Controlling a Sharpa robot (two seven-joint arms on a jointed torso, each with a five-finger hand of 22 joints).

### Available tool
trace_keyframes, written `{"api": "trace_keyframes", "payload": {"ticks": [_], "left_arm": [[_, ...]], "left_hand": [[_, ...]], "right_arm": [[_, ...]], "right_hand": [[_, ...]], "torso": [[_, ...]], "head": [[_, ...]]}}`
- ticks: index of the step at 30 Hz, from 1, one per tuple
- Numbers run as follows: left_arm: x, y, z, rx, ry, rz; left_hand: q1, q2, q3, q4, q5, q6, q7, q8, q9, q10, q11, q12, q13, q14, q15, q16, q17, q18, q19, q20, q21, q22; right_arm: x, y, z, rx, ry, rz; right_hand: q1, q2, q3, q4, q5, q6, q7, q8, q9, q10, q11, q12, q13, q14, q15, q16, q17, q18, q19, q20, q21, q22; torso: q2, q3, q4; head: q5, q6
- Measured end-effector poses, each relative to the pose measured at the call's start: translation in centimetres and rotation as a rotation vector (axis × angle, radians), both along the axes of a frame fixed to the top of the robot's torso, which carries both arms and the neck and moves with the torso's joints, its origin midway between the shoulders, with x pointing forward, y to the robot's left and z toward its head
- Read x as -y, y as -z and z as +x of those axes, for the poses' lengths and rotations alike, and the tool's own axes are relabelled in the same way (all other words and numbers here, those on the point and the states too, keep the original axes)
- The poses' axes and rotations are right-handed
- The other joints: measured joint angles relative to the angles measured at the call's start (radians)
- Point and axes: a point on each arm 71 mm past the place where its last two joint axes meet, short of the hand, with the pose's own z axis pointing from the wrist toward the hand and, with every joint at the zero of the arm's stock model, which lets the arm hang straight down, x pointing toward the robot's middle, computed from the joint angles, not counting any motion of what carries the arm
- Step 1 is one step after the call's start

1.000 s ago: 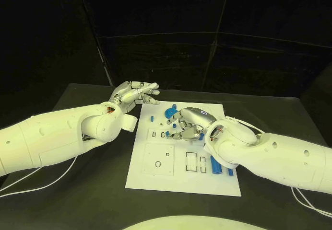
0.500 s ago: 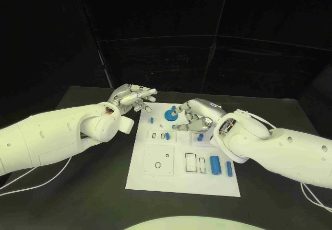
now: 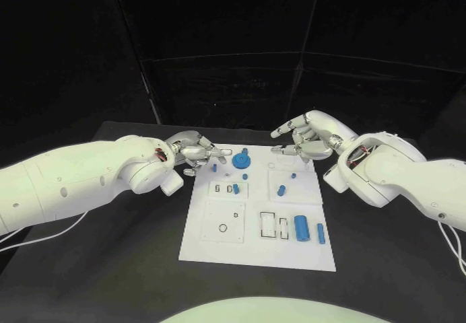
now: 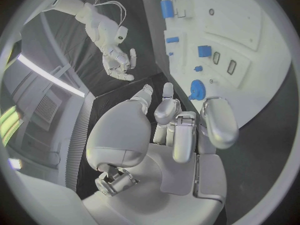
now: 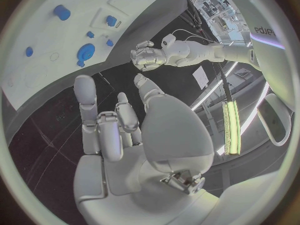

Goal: Assemble the parts on the task board

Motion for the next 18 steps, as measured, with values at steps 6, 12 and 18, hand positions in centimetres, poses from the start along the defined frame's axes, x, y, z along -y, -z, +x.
{"api": "trace_keyframes", "payload": {"ticks": [6, 12, 18], "left_arm": [[2.1, 0.1, 0.2, -0.043, 0.096, 0.230], [3.7, 0.4, 0.6, -0.051, 0.141, 0.394], [4.6, 0.6, 0.9, -0.060, 0.153, 0.510]], "left_hand": [[-0.021, 0.009, -0.096, 0.066, 0.001, -0.039, -0.011, 0.084, 0.085, -0.006, -0.006, 0.041, 0.046, 0.000, -0.007, 0.000, 0.000, -0.001, 0.003, -0.003, 0.050, 0.069], [-0.032, 0.013, -0.147, 0.103, 0.001, -0.055, -0.016, 0.123, 0.125, -0.006, -0.006, 0.057, 0.063, 0.000, -0.007, 0.000, 0.000, -0.001, 0.003, -0.003, 0.065, 0.086], [-0.035, 0.016, -0.187, 0.129, 0.001, -0.075, -0.019, 0.157, 0.163, -0.001, -0.010, 0.073, 0.081, 0.000, -0.007, 0.000, 0.000, 0.000, 0.003, -0.003, 0.081, 0.108]], "right_arm": [[1.0, 0.0, 0.6, -0.031, 0.031, 0.040], [1.4, 0.1, 0.9, -0.045, 0.046, 0.054], [1.8, 0.0, 1.3, -0.048, 0.060, 0.061]], "right_hand": [[0.000, 0.000, -0.005, 0.002, 0.000, 0.000, 0.000, 0.004, 0.000, 0.000, 0.000, 0.000, 0.000, 0.000, 0.000, -0.001, 0.000, 0.000, 0.000, 0.000, -0.004, -0.002], [0.000, 0.000, -0.009, 0.004, 0.000, 0.000, 0.000, 0.004, 0.000, 0.000, 0.000, 0.000, -0.002, 0.000, 0.000, -0.001, 0.000, 0.000, -0.004, -0.004, -0.006, -0.008], [-0.001, -0.001, -0.016, 0.010, 0.000, 0.000, 0.000, 0.004, 0.000, 0.000, 0.000, -0.001, -0.007, 0.000, 0.000, -0.006, 0.000, 0.000, -0.008, 0.000, -0.017, -0.021]], "torso": [[-0.008, 0.0045, -0.0005], [-0.012, 0.0085, -0.0005], [-0.012, 0.0099, -0.0026]], "head": [[0.002, -0.006], [0.004, -0.010], [0.006, -0.012]]}}
